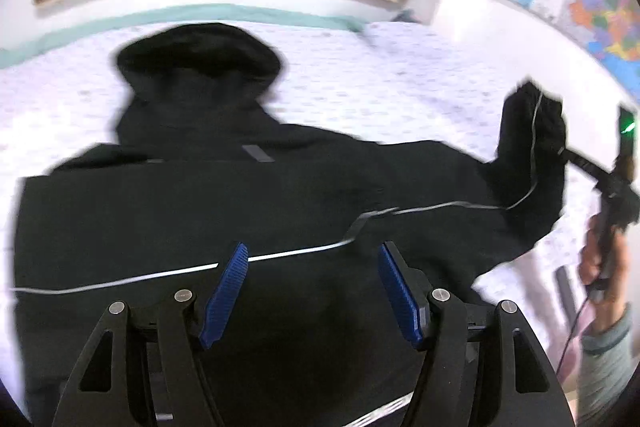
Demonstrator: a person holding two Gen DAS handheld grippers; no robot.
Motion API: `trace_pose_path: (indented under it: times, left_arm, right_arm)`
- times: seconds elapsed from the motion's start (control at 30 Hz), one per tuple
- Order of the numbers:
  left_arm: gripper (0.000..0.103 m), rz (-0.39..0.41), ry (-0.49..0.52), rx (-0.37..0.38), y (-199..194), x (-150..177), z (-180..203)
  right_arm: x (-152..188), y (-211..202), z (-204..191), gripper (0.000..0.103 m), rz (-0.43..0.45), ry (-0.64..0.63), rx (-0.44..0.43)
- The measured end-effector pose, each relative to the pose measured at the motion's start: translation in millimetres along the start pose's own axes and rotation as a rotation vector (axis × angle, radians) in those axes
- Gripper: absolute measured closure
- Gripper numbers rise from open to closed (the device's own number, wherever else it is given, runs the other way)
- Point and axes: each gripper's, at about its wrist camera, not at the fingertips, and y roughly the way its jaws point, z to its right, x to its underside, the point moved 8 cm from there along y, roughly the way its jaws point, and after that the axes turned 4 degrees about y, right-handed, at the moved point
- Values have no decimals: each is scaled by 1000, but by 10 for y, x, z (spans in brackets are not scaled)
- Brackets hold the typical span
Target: Fold large clothes
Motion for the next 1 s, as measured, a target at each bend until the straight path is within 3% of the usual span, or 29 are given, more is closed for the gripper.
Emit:
trace_pose_path:
  times: [0.1,0.4,0.53,0.63,0.7,0.87,1.0]
  left_arm:
    - [34,7,18,-92,-216,89,-291]
    - [34,63,-70,-146,-667,359,-958]
    - [35,81,-133,-152,-795,499,-1213]
    - [35,101,-181,-217,-893,614,-1466]
    - [35,99,-229,-197,-918,697,-1620]
    - [35,92,-285,-189,-934,841,-1860]
    - [35,82,-289,-172,-896,878,-1891]
  right_arm:
    - [-49,-22,-840,90,4,-86,-115]
    - [302,-191,-2941,91,-37,-289,-359]
    - [527,-306,-3621,91,-39,-352,-442]
    - [715,-392,-4078,91,-75,-349,-529]
    - [882,-334,-4337,91,-115,-346,-576]
    - [1478,66,-4851,88,-276,-386,-568]
    - [1948,486,-4882,84,-425,-369,-538]
